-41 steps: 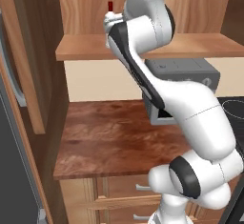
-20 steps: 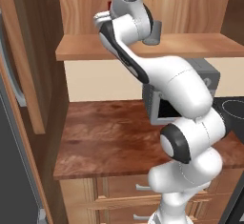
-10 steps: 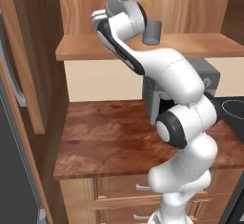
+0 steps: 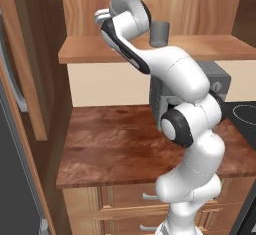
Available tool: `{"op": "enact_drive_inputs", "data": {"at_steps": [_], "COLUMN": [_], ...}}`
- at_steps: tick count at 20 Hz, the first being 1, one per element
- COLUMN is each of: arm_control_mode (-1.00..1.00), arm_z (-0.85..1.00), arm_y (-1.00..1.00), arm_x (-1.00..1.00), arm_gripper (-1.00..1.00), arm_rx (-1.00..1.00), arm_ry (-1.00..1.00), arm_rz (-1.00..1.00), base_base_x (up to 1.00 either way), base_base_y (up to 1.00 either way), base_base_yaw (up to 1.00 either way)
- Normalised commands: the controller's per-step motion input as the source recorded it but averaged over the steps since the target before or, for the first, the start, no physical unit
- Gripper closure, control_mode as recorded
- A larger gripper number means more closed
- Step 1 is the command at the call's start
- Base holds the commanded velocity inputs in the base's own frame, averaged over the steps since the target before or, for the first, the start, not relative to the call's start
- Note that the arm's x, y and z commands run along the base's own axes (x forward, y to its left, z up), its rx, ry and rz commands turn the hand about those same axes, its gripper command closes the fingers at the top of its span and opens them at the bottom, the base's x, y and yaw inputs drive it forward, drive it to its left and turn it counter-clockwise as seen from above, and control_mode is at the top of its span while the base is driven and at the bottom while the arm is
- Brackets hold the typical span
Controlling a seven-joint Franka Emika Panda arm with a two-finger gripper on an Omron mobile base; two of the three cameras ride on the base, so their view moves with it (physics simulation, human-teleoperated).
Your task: There is a bowl on the dining counter. Grab a lemon wedge from the fridge and place it in the bowl. Then get the liquor bottle and glass cup from the cabinet and place them next to the bowl.
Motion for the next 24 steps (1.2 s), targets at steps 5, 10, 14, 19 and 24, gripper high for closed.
{"op": "enact_drive_inputs", "data": {"at_steps": [5,10,14,19,24], "arm_control_mode": [-1.00,-1.00,-1.00,-1.00,-1.00], "arm_z": [-0.02,-0.05,-0.05,0.00,0.00], "arm_y": [0.01,0.05,0.14,0.06,0.00], "arm_x": [0.27,0.22,0.12,0.00,-0.37], "arm_gripper": [-1.00,-1.00,1.00,1.00,1.00], "arm_rx": [0.00,0.00,0.00,0.00,0.01], "arm_ry": [0.00,0.00,0.00,0.00,-0.04], "arm_rz": [0.00,0.00,0.00,0.00,0.00], "base_base_x": [0.00,0.00,0.00,0.00,0.00], "base_base_y": [0.00,0.00,0.00,0.00,0.00], "base_base_yaw": [0.00,0.00,0.00,0.00,0.00]}}
